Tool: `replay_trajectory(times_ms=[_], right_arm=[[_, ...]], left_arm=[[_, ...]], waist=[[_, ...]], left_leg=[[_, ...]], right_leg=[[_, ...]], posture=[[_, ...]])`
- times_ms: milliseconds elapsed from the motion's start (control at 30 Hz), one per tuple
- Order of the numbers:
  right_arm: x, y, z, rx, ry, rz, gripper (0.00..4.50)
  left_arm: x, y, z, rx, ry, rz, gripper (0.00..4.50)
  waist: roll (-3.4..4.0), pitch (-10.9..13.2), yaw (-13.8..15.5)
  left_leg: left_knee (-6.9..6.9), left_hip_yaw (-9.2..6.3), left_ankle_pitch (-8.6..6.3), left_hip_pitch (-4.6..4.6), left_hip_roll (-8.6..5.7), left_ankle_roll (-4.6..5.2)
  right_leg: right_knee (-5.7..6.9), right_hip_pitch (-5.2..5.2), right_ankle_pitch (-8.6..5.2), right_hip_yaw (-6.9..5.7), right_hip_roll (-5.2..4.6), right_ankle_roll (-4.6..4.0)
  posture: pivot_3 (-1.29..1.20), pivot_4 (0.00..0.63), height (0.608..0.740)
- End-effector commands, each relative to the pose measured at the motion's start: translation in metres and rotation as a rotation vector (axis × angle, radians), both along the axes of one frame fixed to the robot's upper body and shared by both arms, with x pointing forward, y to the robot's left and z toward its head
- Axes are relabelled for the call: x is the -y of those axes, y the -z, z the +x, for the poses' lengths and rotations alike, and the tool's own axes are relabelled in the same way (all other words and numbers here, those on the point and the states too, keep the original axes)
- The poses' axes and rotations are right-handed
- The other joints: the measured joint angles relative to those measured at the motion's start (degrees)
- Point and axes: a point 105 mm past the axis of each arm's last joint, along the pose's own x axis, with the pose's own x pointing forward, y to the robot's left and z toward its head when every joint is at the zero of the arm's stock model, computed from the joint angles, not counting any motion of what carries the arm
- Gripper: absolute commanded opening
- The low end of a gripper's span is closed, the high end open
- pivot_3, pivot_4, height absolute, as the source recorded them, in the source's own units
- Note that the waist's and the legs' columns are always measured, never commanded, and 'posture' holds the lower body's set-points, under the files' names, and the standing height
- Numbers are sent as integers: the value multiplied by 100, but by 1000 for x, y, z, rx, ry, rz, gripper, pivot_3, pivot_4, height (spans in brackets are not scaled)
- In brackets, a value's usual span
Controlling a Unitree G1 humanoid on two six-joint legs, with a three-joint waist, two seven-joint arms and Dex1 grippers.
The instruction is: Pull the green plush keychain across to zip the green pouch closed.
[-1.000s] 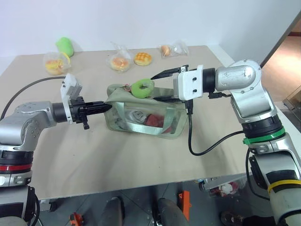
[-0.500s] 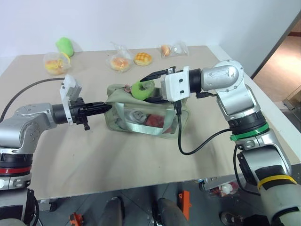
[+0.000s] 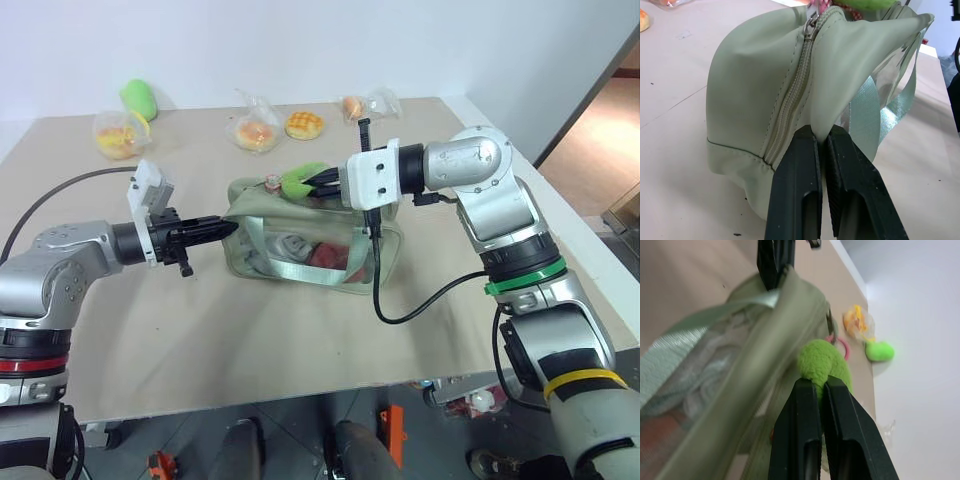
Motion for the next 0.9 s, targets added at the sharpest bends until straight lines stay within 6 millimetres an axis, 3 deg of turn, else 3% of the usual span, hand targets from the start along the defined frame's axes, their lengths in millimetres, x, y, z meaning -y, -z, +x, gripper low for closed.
replay_trajectory(times_ms=[33, 267, 700, 900], right_arm=[[15, -43, 2, 100, 39, 41, 54], [30, -76, 2, 142, 74, 49, 54], [49, -77, 3, 166, 116, -9, 54], [76, -92, -4, 188, 174, -72, 54]], left_arm=[[1, -4, 0, 15, 9, -9, 0], [4, -4, 4, 12, 19, -14, 0], [3, -4, 7, 12, 21, -21, 0], [2, -5, 6, 11, 21, -21, 0]], waist=[[1, 0, 0], [0, 0, 0], [0, 0, 46], [1, 0, 49]], left_leg=[[0, 0, 0, 0, 0, 0], [-2, 1, 0, 1, 0, 0], [-1, 3, 0, 0, 0, 0], [-1, 6, 0, 0, -1, 0]], right_leg=[[0, -1, 0, 0, 0, 0], [0, -1, -1, 0, 0, -1], [0, -1, -1, 1, -1, 0], [0, -2, -1, 4, -2, 0]], posture=[[0, 150, 740], [0, 150, 740], [0, 150, 740], [0, 150, 740]])
